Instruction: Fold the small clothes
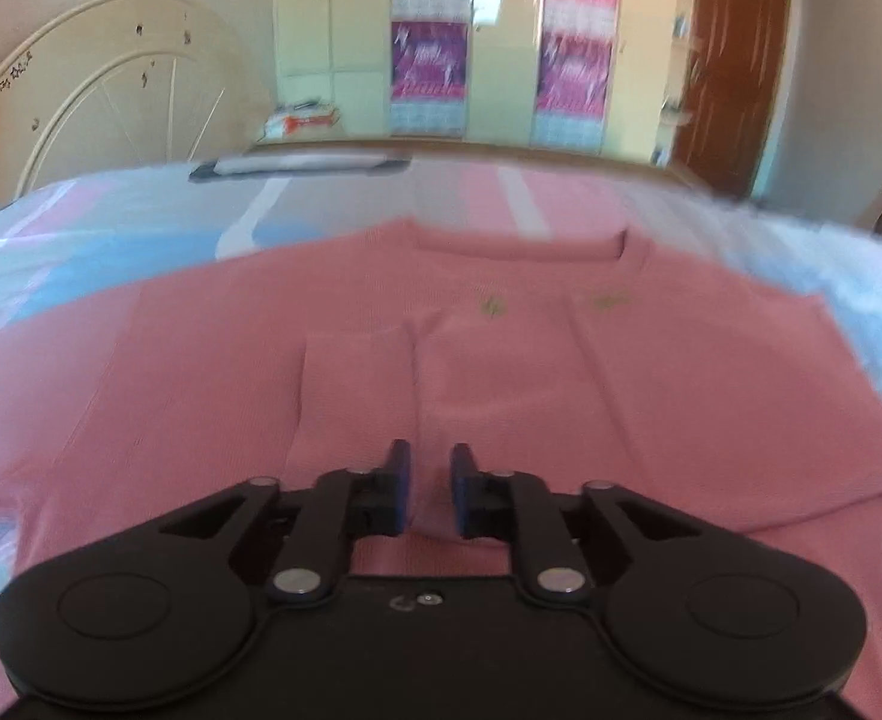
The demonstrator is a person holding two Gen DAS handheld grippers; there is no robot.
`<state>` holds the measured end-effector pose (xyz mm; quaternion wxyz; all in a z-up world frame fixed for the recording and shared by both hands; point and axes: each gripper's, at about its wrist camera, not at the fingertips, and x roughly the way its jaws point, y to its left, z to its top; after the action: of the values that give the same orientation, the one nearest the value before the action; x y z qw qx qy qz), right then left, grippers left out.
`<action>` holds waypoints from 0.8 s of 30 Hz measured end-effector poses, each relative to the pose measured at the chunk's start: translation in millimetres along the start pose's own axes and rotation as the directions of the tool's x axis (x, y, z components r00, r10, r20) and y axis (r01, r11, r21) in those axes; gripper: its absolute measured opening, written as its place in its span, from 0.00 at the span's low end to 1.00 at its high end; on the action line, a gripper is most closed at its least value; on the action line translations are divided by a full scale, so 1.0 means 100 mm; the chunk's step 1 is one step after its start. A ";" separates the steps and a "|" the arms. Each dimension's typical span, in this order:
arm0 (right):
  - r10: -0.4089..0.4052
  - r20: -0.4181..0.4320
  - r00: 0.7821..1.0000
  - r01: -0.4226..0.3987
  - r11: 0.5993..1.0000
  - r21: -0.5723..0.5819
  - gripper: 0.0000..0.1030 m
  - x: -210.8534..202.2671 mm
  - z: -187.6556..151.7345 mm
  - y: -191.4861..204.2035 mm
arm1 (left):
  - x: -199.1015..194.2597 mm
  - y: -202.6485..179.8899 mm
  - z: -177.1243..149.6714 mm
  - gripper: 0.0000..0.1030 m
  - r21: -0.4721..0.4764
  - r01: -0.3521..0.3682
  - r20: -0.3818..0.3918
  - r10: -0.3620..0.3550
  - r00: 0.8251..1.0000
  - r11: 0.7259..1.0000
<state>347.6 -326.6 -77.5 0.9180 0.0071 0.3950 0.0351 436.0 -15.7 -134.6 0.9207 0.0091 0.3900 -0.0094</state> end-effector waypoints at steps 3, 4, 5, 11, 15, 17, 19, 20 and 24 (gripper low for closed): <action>0.006 -0.058 0.998 -0.008 0.999 -0.034 0.01 0.11 -0.04 -0.01 | 0.00 -0.02 0.00 0.17 0.007 -0.019 -0.015 0.019 1.000 1.000; 0.010 -0.061 0.998 -0.012 0.999 -0.045 0.01 0.10 -0.02 -0.01 | -0.03 -0.04 0.02 0.17 0.007 -0.027 -0.022 0.027 0.999 1.000; 0.022 -0.057 0.998 -0.024 0.999 -0.035 0.01 0.07 -0.01 -0.04 | -0.08 -0.04 0.02 0.17 -0.004 -0.033 -0.020 0.033 0.999 0.999; 0.096 -0.009 0.995 -0.096 0.995 0.027 0.01 -0.09 0.00 -0.21 | -0.44 0.23 -0.17 0.28 -0.151 -0.099 -0.016 0.098 0.995 0.984; 0.165 -0.013 0.986 -0.165 0.986 0.038 0.01 -0.13 0.01 -0.18 | -0.80 0.64 -0.43 0.56 -0.237 -0.216 -0.017 0.219 0.976 0.947; 0.189 -0.010 0.982 -0.189 0.981 0.036 0.02 -0.13 0.03 -0.11 | -1.01 0.93 -0.57 0.59 -0.301 -0.255 -0.025 0.260 0.965 0.919; 0.205 -0.005 0.979 -0.205 0.979 0.026 0.02 -0.12 0.05 0.00 | -1.19 1.24 -0.70 0.53 -0.371 -0.261 -0.013 0.276 0.961 0.891; 0.202 0.000 0.979 -0.202 0.979 0.015 0.02 -0.11 0.06 0.08 | -1.27 1.40 -0.75 0.47 -0.408 -0.249 -0.009 0.269 0.963 0.878; 0.197 0.002 0.980 -0.197 0.980 -0.025 0.03 -0.10 0.09 0.39 | -1.40 2.06 -0.90 0.38 -0.548 -0.232 0.009 0.283 0.959 0.803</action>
<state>345.4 -287.8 -62.3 0.9110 0.0348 0.3896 0.1306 279.1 193.8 -94.6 0.8948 -0.1991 0.3298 0.2258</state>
